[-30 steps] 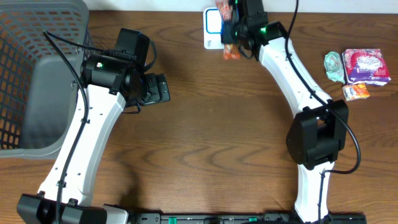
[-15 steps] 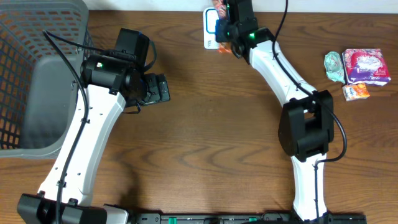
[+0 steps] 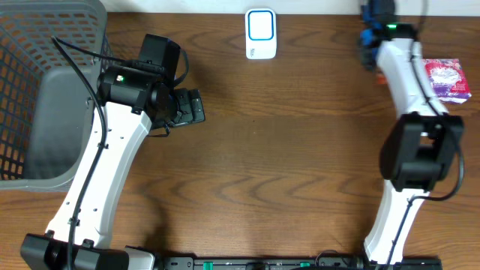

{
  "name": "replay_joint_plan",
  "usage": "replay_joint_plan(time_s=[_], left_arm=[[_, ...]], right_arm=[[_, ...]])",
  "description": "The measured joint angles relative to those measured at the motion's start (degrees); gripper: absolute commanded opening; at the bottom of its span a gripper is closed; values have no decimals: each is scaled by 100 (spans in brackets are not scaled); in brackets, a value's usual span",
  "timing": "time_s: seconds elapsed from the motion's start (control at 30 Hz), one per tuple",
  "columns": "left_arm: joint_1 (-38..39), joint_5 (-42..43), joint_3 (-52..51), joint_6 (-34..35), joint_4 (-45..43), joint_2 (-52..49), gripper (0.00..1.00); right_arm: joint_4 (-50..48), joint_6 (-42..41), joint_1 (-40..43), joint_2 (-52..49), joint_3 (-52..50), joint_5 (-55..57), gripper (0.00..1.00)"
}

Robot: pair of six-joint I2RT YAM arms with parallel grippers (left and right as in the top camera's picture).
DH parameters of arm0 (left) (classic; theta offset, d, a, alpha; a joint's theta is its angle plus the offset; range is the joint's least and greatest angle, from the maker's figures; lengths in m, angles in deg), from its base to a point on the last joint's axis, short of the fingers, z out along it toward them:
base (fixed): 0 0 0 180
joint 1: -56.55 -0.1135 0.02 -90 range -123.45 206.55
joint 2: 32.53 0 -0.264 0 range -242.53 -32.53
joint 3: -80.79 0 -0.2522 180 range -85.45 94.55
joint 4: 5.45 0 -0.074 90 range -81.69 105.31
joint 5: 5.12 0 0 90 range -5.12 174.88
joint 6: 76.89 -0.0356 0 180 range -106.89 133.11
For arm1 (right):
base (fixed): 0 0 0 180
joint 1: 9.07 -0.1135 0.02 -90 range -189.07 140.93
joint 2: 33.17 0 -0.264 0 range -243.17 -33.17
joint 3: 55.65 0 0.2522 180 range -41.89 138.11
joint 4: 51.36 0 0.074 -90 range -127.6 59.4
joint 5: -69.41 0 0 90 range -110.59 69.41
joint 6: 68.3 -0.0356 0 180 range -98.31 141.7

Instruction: Scan the item barcode

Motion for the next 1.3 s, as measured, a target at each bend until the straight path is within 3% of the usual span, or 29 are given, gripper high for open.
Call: replay_joint_plan(time_s=[0.1, 0.17, 0.2, 0.27, 0.33, 0.37, 0.67, 1.17, 1.3], left_arm=[[0, 0, 0, 0, 0, 0, 98], [0, 2, 0, 0, 0, 0, 98], [0, 2, 0, 0, 0, 0, 98], [0, 2, 0, 0, 0, 0, 98], [0, 2, 0, 0, 0, 0, 98], [0, 2, 0, 0, 0, 0, 98], [0, 2, 0, 0, 0, 0, 98], [0, 2, 0, 0, 2, 0, 98], [0, 0, 0, 0, 0, 0, 98]], right_arm=[[70, 153, 426, 2, 0, -136, 2], [131, 214, 693, 2, 0, -302, 11], [127, 223, 798, 2, 0, -361, 20], [127, 203, 975, 2, 0, -457, 63], [133, 55, 1113, 2, 0, -518, 77], [155, -9, 1163, 2, 0, -533, 95], [570, -962, 1200, 289, -31, -664, 94], [2461, -2249, 984, 4087, -26, -2411, 86], [2500, -2308, 938, 4760, -658, -2487, 88]])
